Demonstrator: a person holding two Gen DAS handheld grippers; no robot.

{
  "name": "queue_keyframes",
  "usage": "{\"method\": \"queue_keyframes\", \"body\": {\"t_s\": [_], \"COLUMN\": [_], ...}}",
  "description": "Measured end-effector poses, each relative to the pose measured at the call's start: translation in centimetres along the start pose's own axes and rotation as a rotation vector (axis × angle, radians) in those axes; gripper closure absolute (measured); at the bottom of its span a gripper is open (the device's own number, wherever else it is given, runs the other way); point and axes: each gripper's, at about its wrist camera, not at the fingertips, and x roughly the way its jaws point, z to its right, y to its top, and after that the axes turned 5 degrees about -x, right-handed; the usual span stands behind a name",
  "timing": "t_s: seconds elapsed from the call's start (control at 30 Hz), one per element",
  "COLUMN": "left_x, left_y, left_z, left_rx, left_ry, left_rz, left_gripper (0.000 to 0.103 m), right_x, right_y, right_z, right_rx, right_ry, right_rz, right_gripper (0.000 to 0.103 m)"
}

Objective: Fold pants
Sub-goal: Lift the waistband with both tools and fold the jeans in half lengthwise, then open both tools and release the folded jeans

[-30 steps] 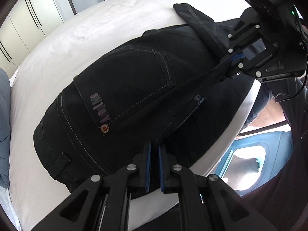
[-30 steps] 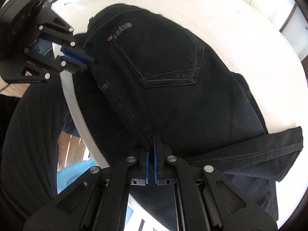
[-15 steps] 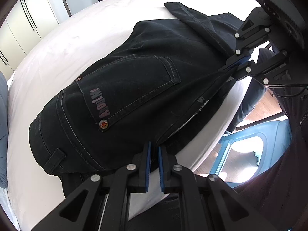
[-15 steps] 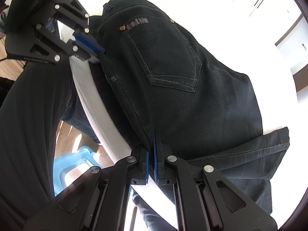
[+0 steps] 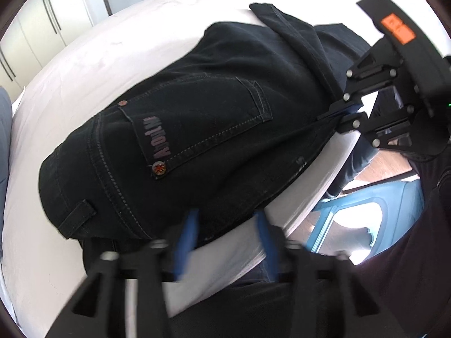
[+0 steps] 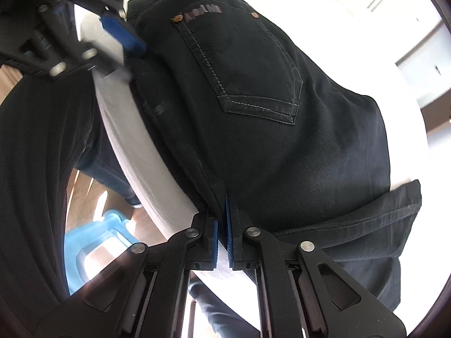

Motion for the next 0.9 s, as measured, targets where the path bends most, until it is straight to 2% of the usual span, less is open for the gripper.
{"method": "queue_keyframes", "body": {"t_s": [0.03, 0.07, 0.17, 0.23, 0.33, 0.4, 0.5, 0.6, 0.73, 0.9], "left_x": [-0.6, -1.1, -2.2, -3.1, -3.4, -2.7, 0.4, 4.3, 5.1, 5.0], "left_y": [-0.2, -0.3, -0.3, 0.2, 1.9, 3.4, 5.4, 5.3, 4.6, 4.7], "left_z": [-0.1, -0.3, -0.8, -1.1, -1.5, -1.9, -2.4, -2.8, -3.2, -2.8], "left_rx": [-0.013, -0.028, -0.071, -0.112, -0.178, -0.215, -0.274, -0.293, -0.337, -0.332], "left_ry": [0.002, 0.004, 0.011, 0.01, -0.006, 0.013, 0.041, 0.086, 0.061, 0.074], "left_rz": [0.011, 0.016, 0.025, 0.062, 0.116, 0.136, 0.092, -0.003, 0.012, -0.004], "left_gripper": [0.021, 0.02, 0.02, 0.02, 0.02, 0.02, 0.02, 0.021, 0.02, 0.02], "right_x": [0.1, 0.2, 0.2, 0.2, 0.0, 0.1, -0.1, -0.4, -1.6, -4.0], "right_y": [0.0, 0.0, 0.2, 0.2, 0.1, -0.2, -0.8, -1.5, -2.3, -4.2], "right_z": [0.1, 0.2, 0.3, 0.4, 0.5, 1.0, 1.4, 2.0, 2.0, 2.2], "right_rx": [0.012, 0.025, 0.055, 0.071, 0.106, 0.134, 0.168, 0.205, 0.209, 0.246], "right_ry": [0.002, 0.005, 0.017, 0.02, 0.026, 0.038, 0.058, 0.074, 0.054, 0.083], "right_rz": [-0.001, -0.002, -0.003, 0.004, 0.038, 0.063, 0.109, 0.153, 0.195, 0.287], "right_gripper": [0.098, 0.098, 0.098, 0.098, 0.096, 0.095, 0.094, 0.092, 0.091, 0.091]}}
